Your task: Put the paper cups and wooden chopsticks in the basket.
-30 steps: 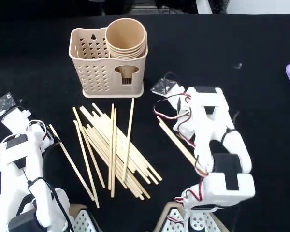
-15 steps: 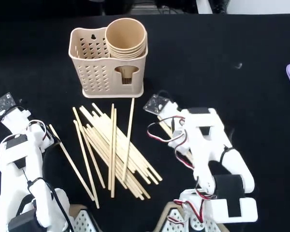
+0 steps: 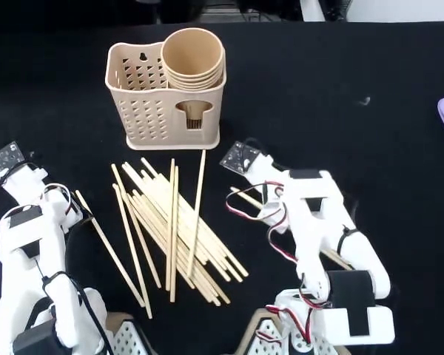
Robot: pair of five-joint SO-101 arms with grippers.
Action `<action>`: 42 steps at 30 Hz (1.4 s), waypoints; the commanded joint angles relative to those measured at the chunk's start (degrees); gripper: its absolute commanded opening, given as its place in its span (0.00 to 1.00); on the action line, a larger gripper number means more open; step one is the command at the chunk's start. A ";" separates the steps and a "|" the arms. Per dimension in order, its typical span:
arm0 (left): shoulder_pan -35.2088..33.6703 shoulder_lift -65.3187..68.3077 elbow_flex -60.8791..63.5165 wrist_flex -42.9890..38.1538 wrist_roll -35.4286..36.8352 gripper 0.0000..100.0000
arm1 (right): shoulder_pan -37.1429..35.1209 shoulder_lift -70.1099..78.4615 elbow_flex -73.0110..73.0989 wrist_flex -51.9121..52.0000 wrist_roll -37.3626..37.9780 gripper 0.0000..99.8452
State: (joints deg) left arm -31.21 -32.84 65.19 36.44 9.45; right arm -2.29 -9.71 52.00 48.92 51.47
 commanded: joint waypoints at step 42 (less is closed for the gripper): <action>0.66 -2.02 0.48 -0.88 -0.09 0.15 | -33.67 -22.99 -33.27 -35.08 -47.82 0.01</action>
State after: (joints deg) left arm -31.21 -33.19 66.24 36.44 9.45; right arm -34.02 -36.09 22.20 24.84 4.09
